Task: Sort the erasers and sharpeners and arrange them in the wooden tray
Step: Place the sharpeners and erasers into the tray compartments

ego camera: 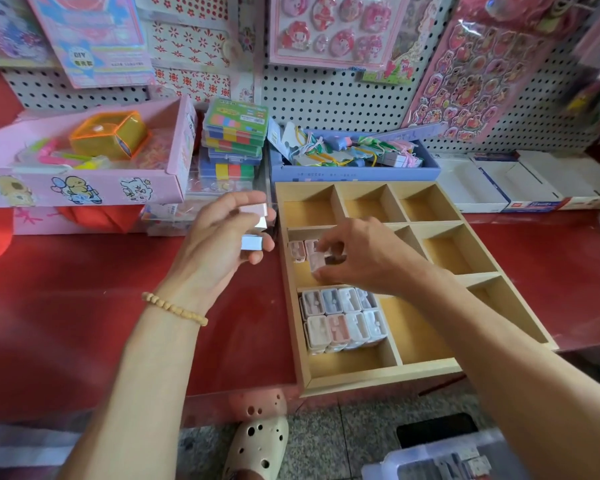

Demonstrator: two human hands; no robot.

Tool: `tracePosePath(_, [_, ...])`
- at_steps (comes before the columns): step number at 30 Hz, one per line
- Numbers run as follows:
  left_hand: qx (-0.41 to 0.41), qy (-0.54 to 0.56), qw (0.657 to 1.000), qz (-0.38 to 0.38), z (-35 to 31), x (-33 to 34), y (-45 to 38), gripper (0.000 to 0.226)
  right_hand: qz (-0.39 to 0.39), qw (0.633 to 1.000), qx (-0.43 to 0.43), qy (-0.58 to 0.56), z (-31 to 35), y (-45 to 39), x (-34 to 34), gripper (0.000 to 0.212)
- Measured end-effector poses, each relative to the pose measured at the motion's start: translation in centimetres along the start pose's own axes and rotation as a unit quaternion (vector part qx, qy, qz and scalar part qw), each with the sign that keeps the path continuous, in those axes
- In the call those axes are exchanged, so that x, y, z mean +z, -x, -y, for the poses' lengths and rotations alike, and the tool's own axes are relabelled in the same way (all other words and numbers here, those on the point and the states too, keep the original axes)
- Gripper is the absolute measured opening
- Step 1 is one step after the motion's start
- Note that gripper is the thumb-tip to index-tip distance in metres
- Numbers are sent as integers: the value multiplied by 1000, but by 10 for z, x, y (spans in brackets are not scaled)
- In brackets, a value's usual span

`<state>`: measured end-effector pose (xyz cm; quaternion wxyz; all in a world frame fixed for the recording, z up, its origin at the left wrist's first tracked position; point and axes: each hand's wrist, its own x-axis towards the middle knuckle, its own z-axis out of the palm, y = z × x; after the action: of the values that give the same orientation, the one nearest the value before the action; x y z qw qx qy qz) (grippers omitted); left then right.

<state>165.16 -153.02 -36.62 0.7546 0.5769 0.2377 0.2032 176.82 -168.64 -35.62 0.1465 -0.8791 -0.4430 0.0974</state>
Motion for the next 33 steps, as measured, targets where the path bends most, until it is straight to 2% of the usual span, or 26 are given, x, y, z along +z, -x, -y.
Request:
tracePosePath(4, [10,-25,1000,-11,3,-2,-2,10,-32,999,-2,31,2,-8,2,36])
tracePosePath(7, [6,-56,998,-15,4,-5,-2,14,-68,995,5,72,-11,-8,-1,33])
tracePosePath(12, [-2,-93,996,1,6,-1,-3,15,-58,988,-16,140,-27,-2,2,32])
tracePosePath(15, [0,-115,993,3,6,2,-2,17,-77,992,-15,103,-30,0,3,36])
tracePosePath(17, [5,-122,993,4,6,2,-2,13,-54,996,-5,76,-33,3,0,38])
tracePosePath(20, [13,-134,991,10,6,2,-2,12,-5,995,11,95,-35,5,-3,39])
tracePosePath(24, [1,-141,990,10,5,6,-1,8,6,991,19,136,-30,1,-1,51])
tracePosePath(29, [7,-131,991,9,3,9,1,16,2,992,10,127,-29,-1,0,31])
tracePosePath(31, [17,-140,990,28,5,11,2,12,4,992,15,128,-28,0,0,32])
tracePosePath(33, [28,-148,988,43,7,13,2,9,-26,993,11,113,-28,0,0,38])
